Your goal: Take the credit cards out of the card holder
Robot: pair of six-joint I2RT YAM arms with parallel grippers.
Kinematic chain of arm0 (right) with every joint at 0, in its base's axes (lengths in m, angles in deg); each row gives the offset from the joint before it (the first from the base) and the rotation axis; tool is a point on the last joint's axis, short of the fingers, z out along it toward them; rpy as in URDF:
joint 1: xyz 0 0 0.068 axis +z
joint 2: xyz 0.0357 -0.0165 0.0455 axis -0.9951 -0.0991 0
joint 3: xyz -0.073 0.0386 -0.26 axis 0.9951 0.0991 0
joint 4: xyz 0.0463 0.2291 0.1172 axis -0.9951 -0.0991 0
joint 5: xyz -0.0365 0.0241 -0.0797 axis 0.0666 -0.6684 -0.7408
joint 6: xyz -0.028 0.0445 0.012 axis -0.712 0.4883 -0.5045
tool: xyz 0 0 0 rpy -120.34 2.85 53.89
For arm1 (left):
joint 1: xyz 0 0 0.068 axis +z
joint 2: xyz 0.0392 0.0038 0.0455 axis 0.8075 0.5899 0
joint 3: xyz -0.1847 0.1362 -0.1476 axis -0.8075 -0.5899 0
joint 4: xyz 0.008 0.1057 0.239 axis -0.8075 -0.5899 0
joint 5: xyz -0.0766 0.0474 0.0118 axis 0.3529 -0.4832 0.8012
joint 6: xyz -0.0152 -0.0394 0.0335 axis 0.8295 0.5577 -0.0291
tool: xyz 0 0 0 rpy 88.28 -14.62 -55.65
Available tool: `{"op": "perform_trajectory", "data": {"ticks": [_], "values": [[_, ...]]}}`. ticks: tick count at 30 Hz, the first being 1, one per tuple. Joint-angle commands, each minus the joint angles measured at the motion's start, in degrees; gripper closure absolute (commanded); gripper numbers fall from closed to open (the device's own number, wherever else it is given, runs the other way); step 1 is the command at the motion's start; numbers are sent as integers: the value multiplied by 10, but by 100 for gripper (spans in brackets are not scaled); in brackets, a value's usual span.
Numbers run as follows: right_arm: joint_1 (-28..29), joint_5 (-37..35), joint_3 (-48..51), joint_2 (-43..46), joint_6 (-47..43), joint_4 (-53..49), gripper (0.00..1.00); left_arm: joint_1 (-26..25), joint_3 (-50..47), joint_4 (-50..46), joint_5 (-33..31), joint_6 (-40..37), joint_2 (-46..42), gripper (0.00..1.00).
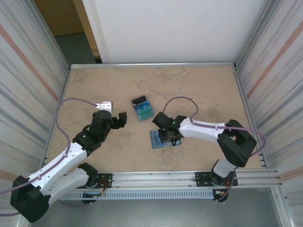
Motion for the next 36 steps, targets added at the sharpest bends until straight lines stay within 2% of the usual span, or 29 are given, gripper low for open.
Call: {"op": "perform_trajectory", "data": {"ticks": [1,14,22,28,36], "values": [[-10,-25,12,27,20,-23,70,-9,22,21,-19,-16,5,1],[-66,-27,64,87,28,-29,70,-72,29,49,-37,-65,44,1],[-104,-7,88,134,28,-24,73,-133,32,76,-37,-104,98,2],[-145,27,103,201,24,-19,78,-197,37,86,-60,-115,165,1],[-157,118,124,260,12,41,74,-245,53,102,-41,-66,275,1]]}}
